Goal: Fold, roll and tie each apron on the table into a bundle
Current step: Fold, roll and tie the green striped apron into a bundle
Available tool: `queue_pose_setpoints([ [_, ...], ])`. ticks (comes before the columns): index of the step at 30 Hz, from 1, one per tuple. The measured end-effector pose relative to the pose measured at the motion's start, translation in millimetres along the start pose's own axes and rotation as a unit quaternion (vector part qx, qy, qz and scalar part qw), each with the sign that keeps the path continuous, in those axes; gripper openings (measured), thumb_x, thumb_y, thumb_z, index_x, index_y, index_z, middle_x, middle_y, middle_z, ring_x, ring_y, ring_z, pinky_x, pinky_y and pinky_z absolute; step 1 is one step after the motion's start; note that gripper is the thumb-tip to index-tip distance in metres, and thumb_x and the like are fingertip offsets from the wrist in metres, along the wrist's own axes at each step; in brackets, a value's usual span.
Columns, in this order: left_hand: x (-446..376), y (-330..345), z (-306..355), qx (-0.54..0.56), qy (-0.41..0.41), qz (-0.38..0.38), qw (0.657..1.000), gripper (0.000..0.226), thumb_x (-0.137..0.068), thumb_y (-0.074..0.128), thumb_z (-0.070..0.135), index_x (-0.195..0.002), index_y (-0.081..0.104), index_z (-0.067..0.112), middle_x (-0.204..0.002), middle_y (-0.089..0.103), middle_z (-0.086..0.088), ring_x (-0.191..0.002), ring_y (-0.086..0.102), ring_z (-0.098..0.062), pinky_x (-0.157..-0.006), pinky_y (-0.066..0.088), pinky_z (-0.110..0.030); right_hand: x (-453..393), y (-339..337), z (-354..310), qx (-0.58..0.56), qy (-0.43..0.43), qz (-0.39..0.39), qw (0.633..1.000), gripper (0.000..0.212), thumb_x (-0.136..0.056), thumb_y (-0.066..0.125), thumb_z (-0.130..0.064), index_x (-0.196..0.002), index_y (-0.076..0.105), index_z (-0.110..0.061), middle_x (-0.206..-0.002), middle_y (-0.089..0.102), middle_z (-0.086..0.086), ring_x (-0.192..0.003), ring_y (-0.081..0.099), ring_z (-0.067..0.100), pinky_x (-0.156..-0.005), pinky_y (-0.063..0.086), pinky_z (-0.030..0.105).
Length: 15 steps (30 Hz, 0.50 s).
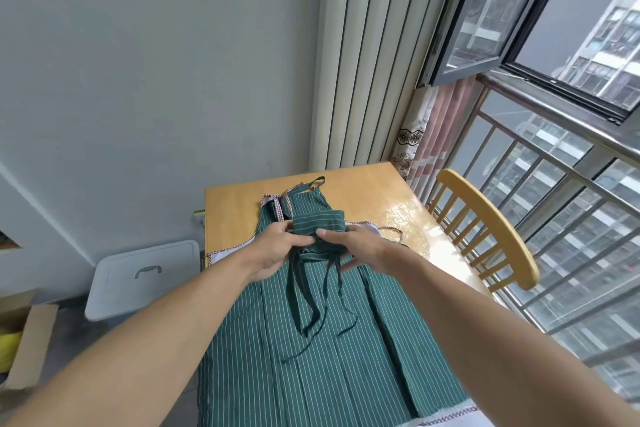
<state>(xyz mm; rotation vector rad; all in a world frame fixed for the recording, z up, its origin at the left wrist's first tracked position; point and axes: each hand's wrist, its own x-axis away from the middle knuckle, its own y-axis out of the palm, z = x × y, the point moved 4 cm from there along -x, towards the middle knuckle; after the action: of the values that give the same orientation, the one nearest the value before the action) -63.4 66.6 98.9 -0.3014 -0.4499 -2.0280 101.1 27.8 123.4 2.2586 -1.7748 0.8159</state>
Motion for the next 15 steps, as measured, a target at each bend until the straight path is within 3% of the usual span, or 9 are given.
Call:
queue_pose_setpoints([
  [4, -2, 7, 1, 0.003, 0.015, 0.021, 1.0, 0.027, -0.1, 0.053, 0.008, -0.125, 0.063, 0.01, -0.118, 0.074, -0.009, -0.115, 0.067, -0.029, -0.104, 0.049, -0.047, 0, -5, 0, 0.013, 0.001, -0.051, 0.999, 0.032, -0.096, 0.068, -0.026, -0.123, 0.057, -0.012, -0.122, 0.068, 0.014, -0.106, 0.067, 0.037, -0.09, 0.058, 0.044],
  [7, -1, 12, -1, 0.017, -0.007, 0.01, 1.0, 0.027, -0.102, 0.053, 0.017, -0.127, 0.061, 0.011, -0.121, 0.072, -0.012, -0.112, 0.067, -0.027, -0.095, 0.052, -0.041, 0, -9, 4, 0.002, -0.015, -0.029, 0.999, 0.018, -0.101, 0.057, -0.006, -0.118, 0.057, -0.008, -0.105, 0.066, 0.012, -0.082, 0.061, 0.023, -0.074, 0.053, 0.033],
  [11, -2, 21, -4, 0.011, -0.02, -0.035, 0.999, 0.043, -0.095, 0.063, 0.023, -0.133, 0.058, 0.004, -0.128, 0.066, -0.018, -0.097, 0.062, -0.021, -0.078, 0.053, -0.032, -5, -14, 12, -0.069, -0.004, 0.01, 0.998, 0.011, -0.102, 0.052, -0.002, -0.11, 0.06, -0.003, -0.09, 0.064, 0.011, -0.07, 0.058, 0.019, -0.072, 0.048, 0.033],
  [15, -5, 18, -5, -0.021, -0.017, -0.019, 0.999, 0.033, -0.095, 0.064, 0.013, -0.128, 0.062, 0.01, -0.123, 0.07, -0.01, -0.109, 0.064, -0.024, -0.087, 0.053, -0.037, -4, -12, 19, -0.013, -0.015, 0.006, 1.0, 0.013, -0.1, 0.059, -0.008, -0.111, 0.063, 0.0, -0.085, 0.061, 0.008, -0.07, 0.056, 0.017, -0.071, 0.046, 0.033],
])
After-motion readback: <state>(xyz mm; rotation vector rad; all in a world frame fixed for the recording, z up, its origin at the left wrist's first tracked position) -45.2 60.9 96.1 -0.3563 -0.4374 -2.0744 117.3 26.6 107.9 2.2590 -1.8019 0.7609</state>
